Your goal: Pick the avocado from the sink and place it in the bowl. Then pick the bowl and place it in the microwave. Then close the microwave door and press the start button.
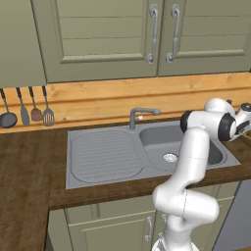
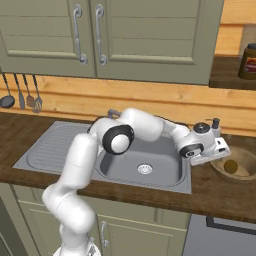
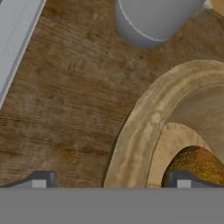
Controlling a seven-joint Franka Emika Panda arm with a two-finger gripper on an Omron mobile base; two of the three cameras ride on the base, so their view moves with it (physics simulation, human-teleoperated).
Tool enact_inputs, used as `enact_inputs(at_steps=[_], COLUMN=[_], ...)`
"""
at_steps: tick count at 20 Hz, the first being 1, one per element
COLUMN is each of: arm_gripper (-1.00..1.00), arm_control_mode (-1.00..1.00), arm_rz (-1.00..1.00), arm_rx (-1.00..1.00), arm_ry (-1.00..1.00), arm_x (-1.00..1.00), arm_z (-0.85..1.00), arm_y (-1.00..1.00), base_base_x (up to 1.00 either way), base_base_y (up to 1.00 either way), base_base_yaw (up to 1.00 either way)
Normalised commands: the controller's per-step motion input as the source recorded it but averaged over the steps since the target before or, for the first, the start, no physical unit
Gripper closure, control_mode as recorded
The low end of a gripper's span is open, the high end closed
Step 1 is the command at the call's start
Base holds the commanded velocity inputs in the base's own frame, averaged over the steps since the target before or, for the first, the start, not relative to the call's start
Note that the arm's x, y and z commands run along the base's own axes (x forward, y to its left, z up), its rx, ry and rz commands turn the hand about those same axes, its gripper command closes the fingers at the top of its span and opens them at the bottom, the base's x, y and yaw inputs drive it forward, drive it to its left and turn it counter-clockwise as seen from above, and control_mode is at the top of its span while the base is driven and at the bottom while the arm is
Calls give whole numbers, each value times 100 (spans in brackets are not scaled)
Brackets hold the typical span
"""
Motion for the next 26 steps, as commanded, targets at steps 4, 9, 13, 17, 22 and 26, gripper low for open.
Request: enact_inputs(at_steps=[4, 9, 13, 17, 22, 26], arm_gripper=[100, 100, 100, 100, 100, 100], arm_control_mode=[-100, -100, -100, -100, -100, -100], arm_rz=[2, 2, 7, 7, 14, 15], arm_rx=[0, 0, -1, -7, -27, -29], arm_ry=[0, -1, -15, -6, 2, 4], arm_x=[1, -6, -83, -72, -46, -62], arm_z=[-11, -6, 0, 25, 38, 82], arm_y=[-1, 0, 52, 58, 73, 30], base_base_x=[0, 0, 0, 0, 0, 0], base_base_y=[0, 0, 0, 0, 0, 0], base_base_yaw=[0, 0, 0, 0, 0, 0])
